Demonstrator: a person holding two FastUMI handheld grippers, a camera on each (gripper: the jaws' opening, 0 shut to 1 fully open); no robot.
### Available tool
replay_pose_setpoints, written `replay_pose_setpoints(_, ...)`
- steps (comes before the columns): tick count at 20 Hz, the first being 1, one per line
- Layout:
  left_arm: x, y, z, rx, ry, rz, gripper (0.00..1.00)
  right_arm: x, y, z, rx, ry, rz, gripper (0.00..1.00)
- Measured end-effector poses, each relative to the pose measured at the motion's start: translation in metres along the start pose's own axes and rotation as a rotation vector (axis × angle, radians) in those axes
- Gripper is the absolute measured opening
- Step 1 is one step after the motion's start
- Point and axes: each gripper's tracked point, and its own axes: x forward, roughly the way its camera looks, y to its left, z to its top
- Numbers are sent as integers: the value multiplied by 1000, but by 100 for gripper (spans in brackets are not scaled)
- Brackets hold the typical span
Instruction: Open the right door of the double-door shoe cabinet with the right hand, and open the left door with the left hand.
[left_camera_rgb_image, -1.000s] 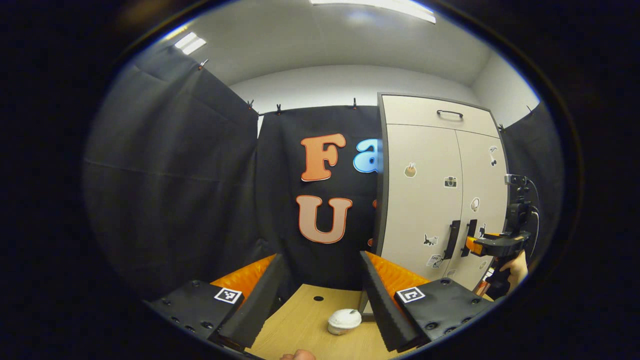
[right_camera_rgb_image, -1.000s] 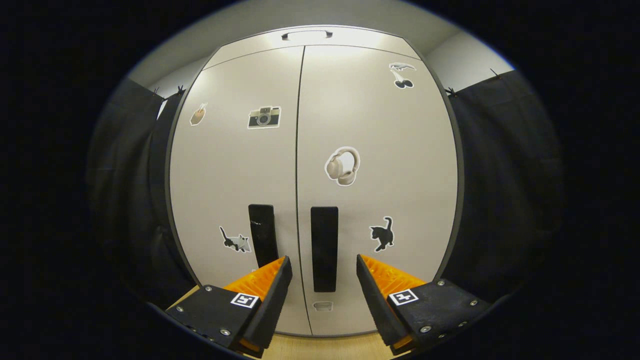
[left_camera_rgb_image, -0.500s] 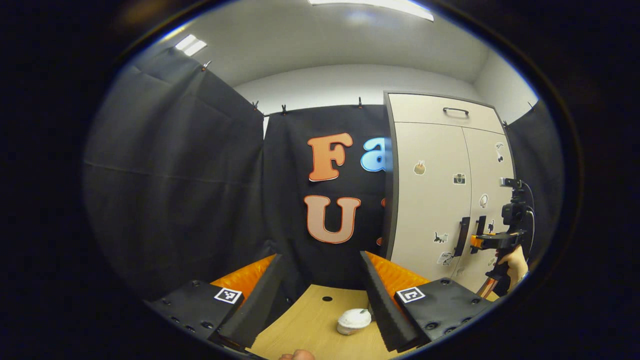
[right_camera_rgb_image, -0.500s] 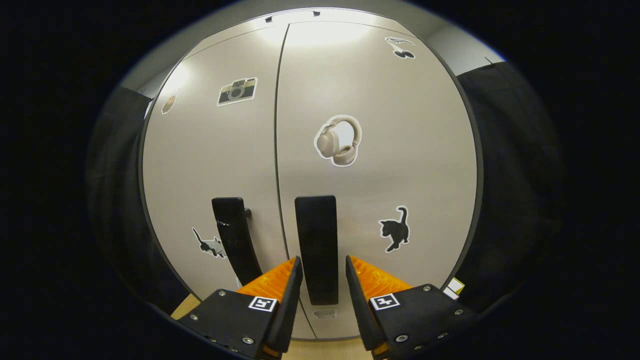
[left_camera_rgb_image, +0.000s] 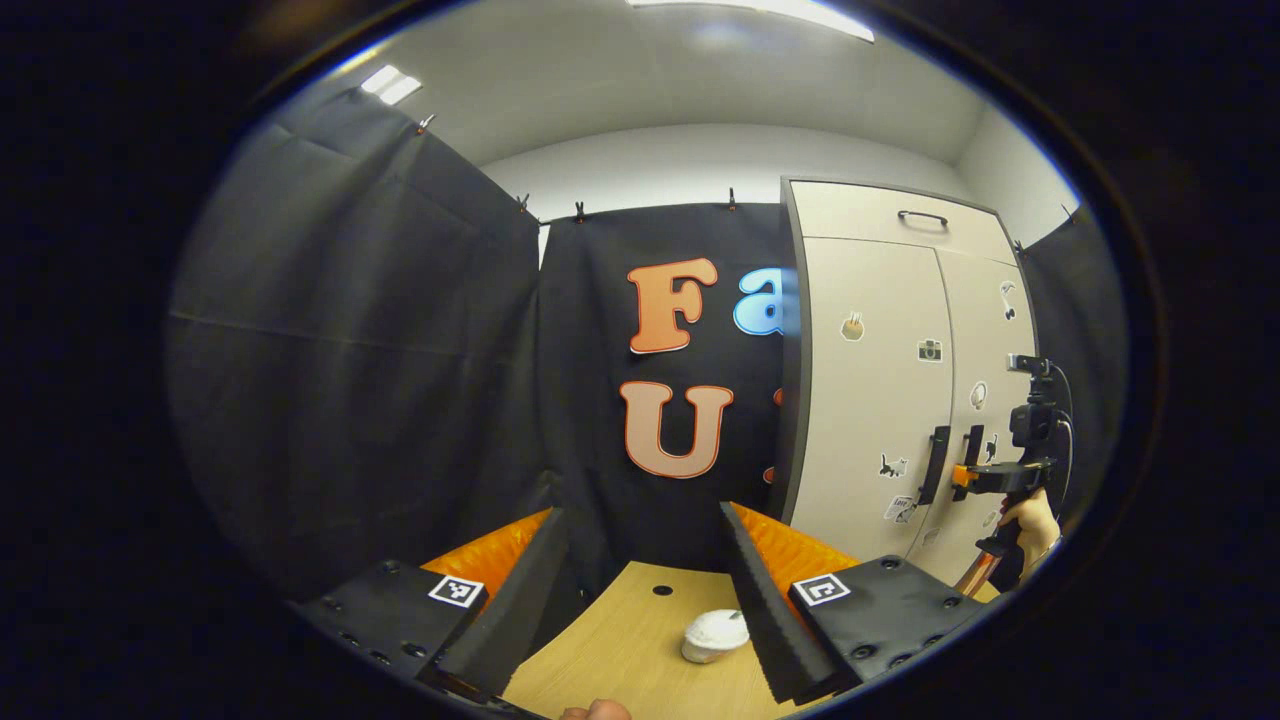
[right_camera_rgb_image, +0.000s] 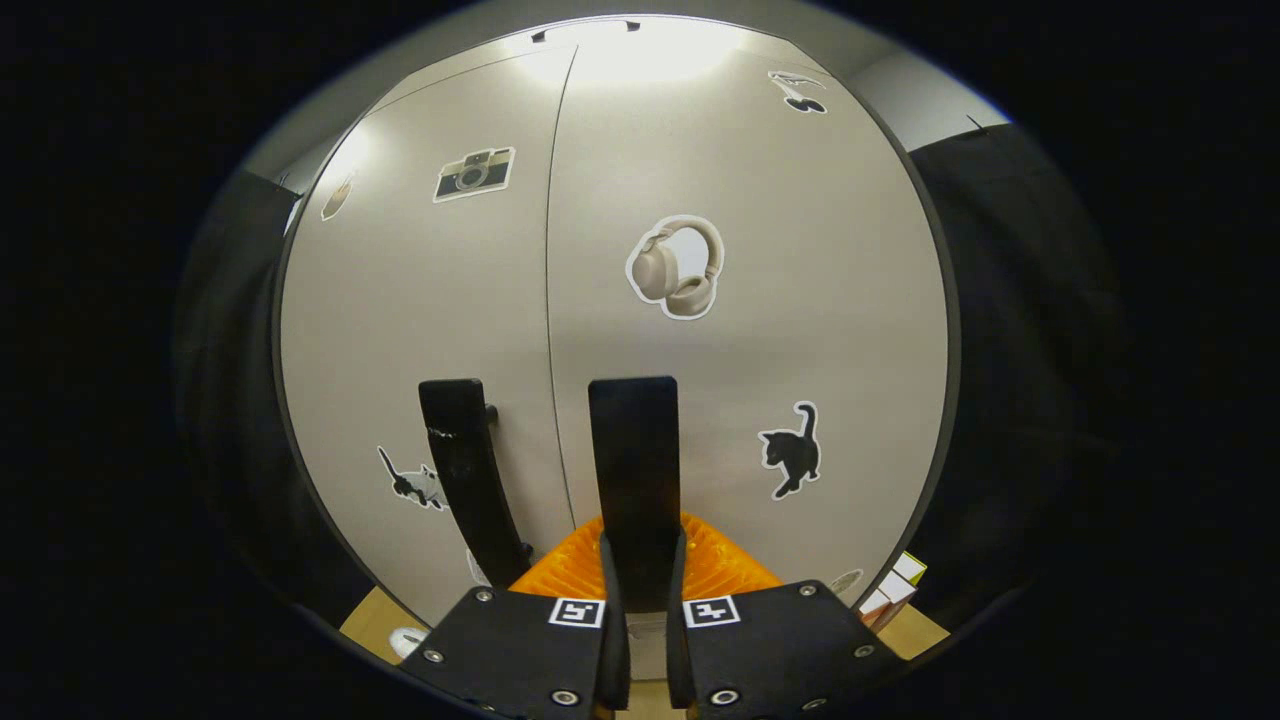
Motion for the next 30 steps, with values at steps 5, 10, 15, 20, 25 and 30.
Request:
replay_pose_setpoints(5,-12,5,1,-14,-4,6,96,-17,-7,1,-11,-14,-25,6)
replay_pose_setpoints(10,-24,9,-1,-17,0,7,96,-40,-21,5,-31,-48,-52,6)
replay_pose_setpoints(15,-28,-3,2,-32,-4,-20,96,-55,-34,6,-34,-60,-63,6)
replay_pose_setpoints(20,-27,-25,0,-29,-2,-62,96,-66,-43,7,-28,-64,-57,5)
replay_pose_setpoints(25,-27,-50,1,-27,-3,-105,96,-73,-56,8,-36,-67,-70,5)
replay_pose_setpoints(30,-19,-93,3,-35,-9,-172,96,-81,-77,9,-52,-63,-112,0)
